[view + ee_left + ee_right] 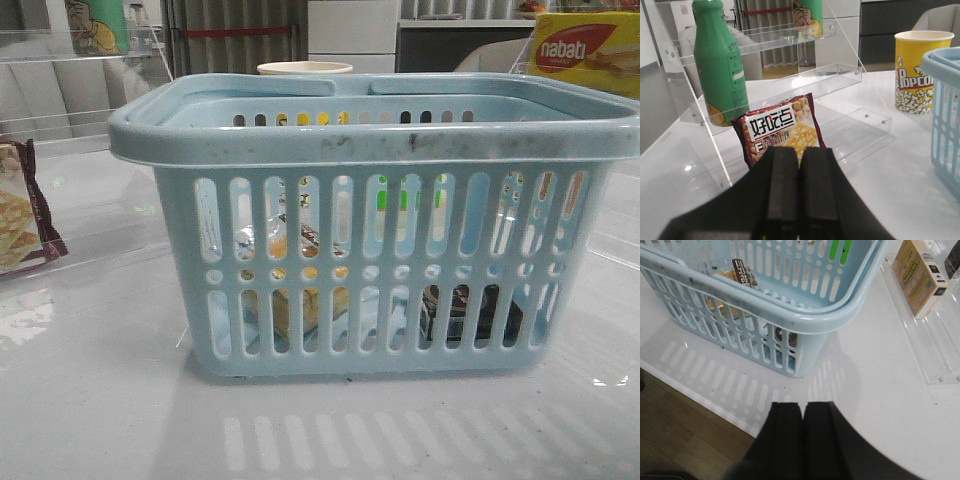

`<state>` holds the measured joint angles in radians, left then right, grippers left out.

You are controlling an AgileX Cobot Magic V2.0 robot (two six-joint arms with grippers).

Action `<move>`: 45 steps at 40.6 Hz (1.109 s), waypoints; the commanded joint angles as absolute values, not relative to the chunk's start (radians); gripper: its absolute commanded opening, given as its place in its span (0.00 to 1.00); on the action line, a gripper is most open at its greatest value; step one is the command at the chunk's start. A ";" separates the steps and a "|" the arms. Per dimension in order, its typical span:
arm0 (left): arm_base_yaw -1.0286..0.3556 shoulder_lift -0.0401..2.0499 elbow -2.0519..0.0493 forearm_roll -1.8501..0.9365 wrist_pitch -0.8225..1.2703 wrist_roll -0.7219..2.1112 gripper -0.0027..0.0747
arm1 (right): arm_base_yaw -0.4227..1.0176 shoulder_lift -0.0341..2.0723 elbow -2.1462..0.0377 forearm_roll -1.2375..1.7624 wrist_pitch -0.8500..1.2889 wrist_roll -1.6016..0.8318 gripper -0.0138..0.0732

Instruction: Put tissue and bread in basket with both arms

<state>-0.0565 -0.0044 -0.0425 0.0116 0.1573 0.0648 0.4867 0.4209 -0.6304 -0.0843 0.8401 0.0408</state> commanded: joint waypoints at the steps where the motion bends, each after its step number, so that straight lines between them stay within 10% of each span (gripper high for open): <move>1: -0.056 -0.020 -0.015 -0.022 -0.026 0.053 0.16 | 0.485 0.425 -0.658 -0.100 0.772 0.034 0.24; 45: -0.060 -0.023 0.006 -0.063 -0.034 0.053 0.16 | 0.463 0.377 -0.630 -0.098 0.758 0.034 0.24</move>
<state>-0.0566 -0.0062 0.0086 -0.0553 0.0506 0.0648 0.4847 0.4043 -0.6233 -0.0843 0.8421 0.0408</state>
